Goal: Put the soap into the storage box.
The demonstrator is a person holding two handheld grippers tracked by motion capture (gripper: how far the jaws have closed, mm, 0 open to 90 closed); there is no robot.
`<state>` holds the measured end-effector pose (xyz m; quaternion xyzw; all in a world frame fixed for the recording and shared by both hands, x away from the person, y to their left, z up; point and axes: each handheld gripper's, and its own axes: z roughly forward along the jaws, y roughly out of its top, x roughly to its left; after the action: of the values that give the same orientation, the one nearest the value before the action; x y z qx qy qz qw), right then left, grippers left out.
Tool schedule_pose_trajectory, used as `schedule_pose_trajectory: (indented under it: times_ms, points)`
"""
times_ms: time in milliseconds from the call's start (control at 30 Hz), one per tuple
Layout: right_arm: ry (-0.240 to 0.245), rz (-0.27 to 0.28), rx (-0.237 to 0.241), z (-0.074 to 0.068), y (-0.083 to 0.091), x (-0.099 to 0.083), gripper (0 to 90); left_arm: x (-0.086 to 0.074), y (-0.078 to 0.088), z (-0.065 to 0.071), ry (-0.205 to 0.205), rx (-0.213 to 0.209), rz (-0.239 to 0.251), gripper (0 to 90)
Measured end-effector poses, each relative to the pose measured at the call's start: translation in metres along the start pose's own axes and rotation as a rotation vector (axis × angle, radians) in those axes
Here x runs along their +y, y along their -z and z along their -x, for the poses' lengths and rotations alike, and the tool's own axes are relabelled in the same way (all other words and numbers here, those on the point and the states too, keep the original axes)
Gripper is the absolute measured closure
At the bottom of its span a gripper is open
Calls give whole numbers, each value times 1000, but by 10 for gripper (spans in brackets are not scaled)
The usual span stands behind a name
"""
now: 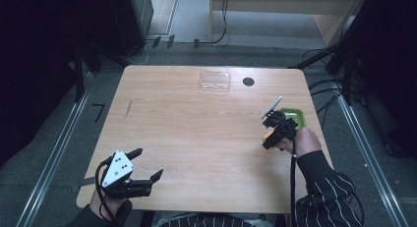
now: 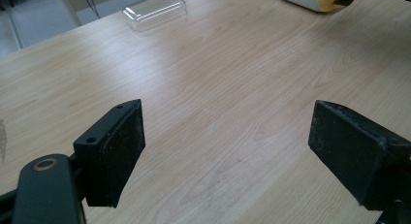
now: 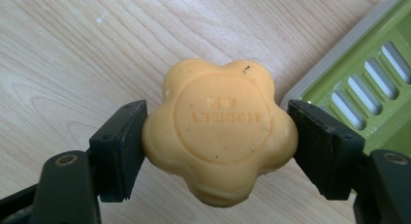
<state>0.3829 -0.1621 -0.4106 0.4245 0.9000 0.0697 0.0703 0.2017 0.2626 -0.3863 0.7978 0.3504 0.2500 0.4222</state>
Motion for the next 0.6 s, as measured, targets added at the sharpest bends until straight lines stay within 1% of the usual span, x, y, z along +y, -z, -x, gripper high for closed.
schedule_pose_trajectory:
  times_ms: [67,100,133,600]
  points:
    - [-14,4,-1,2,1,-1,261,0,0,1,0,-1,-2,136]
    - [-9,5,0,4,2,-2,261,0,0,1,-2,-2,-4,136]
    - [-14,13,1,5,2,-3,261,0,0,1,-2,-1,-3,136]
    - [-59,37,-14,21,6,-9,261,1,-1,1,-3,-4,-5,136]
